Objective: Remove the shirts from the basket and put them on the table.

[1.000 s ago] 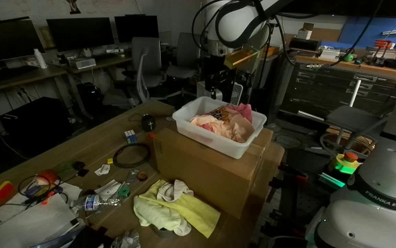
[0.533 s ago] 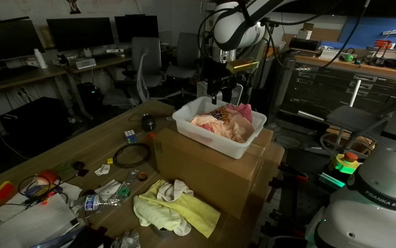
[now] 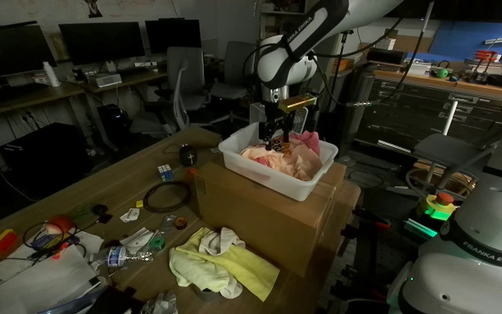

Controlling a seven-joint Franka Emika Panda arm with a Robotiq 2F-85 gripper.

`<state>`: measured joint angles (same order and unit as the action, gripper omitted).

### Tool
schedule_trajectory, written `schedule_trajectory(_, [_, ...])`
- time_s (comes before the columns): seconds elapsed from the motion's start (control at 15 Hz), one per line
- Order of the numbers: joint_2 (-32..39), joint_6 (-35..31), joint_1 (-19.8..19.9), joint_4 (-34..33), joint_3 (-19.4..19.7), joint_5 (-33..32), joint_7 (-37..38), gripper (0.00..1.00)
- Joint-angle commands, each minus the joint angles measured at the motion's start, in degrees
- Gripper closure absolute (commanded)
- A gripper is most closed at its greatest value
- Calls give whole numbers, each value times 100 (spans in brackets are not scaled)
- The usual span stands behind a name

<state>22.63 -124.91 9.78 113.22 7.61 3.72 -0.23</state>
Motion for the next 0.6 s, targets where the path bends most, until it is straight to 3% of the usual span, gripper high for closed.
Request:
schedule_trajectory(0.0, [513,188,13,-494,2,-177,-98,0])
schedule_trajectory(0.53, [1032,261,142,-871,-38,-275,-380,0])
